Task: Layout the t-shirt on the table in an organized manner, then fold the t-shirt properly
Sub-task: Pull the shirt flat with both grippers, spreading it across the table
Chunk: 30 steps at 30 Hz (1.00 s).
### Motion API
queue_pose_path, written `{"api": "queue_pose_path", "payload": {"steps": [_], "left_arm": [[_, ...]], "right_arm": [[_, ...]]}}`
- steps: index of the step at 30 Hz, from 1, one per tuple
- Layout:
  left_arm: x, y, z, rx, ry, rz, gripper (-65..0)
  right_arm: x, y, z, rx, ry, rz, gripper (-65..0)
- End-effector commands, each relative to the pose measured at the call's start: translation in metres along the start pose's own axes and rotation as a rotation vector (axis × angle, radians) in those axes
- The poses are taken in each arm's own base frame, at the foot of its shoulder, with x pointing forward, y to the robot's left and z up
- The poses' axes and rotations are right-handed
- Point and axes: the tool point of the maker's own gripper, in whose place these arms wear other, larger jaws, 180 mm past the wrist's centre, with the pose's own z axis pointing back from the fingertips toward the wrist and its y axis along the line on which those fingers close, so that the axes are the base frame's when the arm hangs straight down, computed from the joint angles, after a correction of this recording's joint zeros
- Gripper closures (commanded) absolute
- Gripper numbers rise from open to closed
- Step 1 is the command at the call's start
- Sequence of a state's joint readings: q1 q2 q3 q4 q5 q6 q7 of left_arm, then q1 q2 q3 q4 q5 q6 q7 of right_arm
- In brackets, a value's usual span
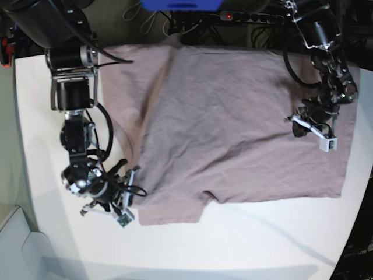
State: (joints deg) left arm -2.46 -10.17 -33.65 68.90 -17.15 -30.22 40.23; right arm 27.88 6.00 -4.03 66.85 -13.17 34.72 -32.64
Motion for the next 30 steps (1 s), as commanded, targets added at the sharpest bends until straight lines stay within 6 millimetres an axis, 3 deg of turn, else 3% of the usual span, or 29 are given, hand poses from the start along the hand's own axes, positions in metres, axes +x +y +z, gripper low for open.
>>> {"api": "queue_pose_path", "payload": {"steps": [1,7,9,13,15,18,22,26,30], "left_arm": [[-0.009,0.013,0.004,0.043,0.065,-0.032,0.0],[0.002,0.029,0.010,0.072,0.058,-0.055,0.0],[0.006,0.034,0.013,0.083,0.055,-0.065,0.0],[0.010,0.038,0.015,0.091,0.050,-0.074,0.0],[0.014,0.037,0.015,0.090,0.040,-0.077,0.0],[0.030,0.034,0.012,0.084,0.012,-0.079,0.0],[0.042,0.030,0.011,0.078,-0.011,-0.080,0.0],[0.054,0.028,0.010,0.074,-0.031,-0.084,0.0],[0.063,0.024,0.014,0.074,-0.057,-0.101,0.0]], "right_arm": [[0.024,-0.014,0.004,-0.025,-0.063,0.002,-0.6],[0.010,-0.011,0.001,-0.013,-0.025,-0.003,-21.4],[0.007,-0.021,0.005,-0.034,-0.023,0.003,-27.7],[-0.004,-0.034,0.028,-0.099,0.008,0.038,-34.4],[-0.013,-0.028,0.044,-0.124,0.025,0.042,-34.7],[-0.020,0.002,0.058,-0.108,0.007,0.046,-32.7],[-0.037,0.049,0.059,-0.034,0.015,0.001,-19.1],[-0.058,0.071,0.048,0.022,0.069,-0.036,-2.1],[-0.082,0.082,0.037,0.064,0.134,-0.056,0.0]]}}
